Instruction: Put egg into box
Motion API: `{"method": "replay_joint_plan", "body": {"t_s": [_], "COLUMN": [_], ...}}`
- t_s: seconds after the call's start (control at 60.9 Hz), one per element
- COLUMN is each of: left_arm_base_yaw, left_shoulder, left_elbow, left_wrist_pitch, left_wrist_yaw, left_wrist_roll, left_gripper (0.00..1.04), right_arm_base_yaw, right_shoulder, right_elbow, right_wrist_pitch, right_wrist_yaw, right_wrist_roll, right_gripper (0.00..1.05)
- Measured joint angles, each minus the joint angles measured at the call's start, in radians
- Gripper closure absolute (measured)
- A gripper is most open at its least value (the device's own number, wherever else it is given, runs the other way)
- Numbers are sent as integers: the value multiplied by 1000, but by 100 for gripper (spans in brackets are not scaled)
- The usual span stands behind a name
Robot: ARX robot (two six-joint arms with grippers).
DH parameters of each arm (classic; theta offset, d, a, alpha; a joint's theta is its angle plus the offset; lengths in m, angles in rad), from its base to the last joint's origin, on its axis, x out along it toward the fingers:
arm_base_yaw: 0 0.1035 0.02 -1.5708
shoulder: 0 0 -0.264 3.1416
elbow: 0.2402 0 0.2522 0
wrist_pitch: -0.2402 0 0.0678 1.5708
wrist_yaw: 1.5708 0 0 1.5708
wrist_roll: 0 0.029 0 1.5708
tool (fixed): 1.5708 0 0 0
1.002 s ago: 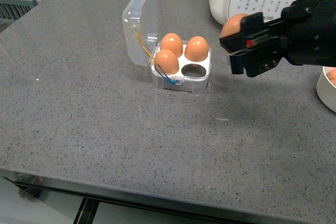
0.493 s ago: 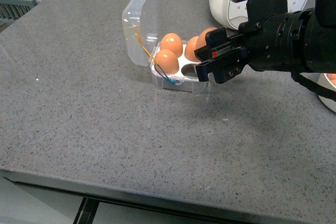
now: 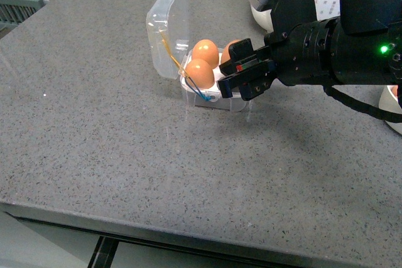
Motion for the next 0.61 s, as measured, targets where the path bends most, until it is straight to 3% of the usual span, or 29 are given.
{"method": "replay_joint_plan", "body": {"t_s": [0.033, 0.197, 0.312, 0.361, 0.608], "left_arm_base_yaw": [0, 0, 0, 0, 0], "left_shoulder": [0, 0, 0, 0, 0], "left_elbow": [0, 0, 0, 0, 0], "left_wrist_pitch": [0, 0, 0, 0, 0], "left_wrist_yaw": [0, 0, 0, 0, 0], "left_wrist_roll": [0, 0, 0, 0, 0], "left_gripper": [7, 7, 7, 7, 7], "right_arm_base_yaw": [0, -6, -31, -41, -101], "right_shoulder": [2, 5, -24, -42, -248], "right_elbow": [1, 2, -28, -45, -212], "right_wrist_pitch": [0, 24, 75, 92, 166], "right_wrist_yaw": [6, 19, 42, 64, 202], "right_wrist_roll": [-5, -2, 11, 13, 46], "right_gripper": [63, 37, 12, 7, 9]}}
